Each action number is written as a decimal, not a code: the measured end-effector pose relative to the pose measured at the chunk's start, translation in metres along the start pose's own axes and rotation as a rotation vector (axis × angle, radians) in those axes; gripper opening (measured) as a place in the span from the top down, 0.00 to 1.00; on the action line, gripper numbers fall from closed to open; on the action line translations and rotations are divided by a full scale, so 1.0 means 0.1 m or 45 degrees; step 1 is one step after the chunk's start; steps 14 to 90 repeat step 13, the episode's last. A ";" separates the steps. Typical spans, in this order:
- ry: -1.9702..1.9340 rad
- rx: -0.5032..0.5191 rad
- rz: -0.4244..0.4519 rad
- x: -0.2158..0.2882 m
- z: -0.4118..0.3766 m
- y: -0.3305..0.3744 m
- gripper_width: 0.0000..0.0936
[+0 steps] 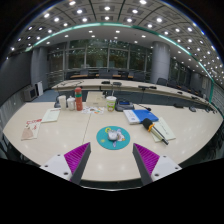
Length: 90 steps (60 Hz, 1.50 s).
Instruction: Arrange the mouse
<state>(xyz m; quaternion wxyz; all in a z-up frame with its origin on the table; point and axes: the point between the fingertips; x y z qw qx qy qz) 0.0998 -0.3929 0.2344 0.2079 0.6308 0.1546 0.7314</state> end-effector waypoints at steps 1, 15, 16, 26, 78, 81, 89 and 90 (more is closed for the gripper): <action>-0.004 0.001 -0.004 -0.01 0.01 0.02 0.08; -0.018 0.000 0.018 -0.03 0.08 0.18 0.08; -0.018 0.000 0.018 -0.03 0.08 0.18 0.08; -0.018 0.000 0.018 -0.03 0.08 0.18 0.08; -0.018 0.000 0.018 -0.03 0.08 0.18 0.08; -0.018 0.000 0.018 -0.03 0.08 0.18 0.08; -0.018 0.000 0.018 -0.03 0.08 0.18 0.08; -0.018 0.000 0.018 -0.03 0.08 0.18 0.08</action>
Point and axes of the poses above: the point between the fingertips, and its own axes, seen from behind it with the camera up: z to the right, x up, y backward, against the way the camera looks, and after that the axes turned 6 degrees about y, right-handed
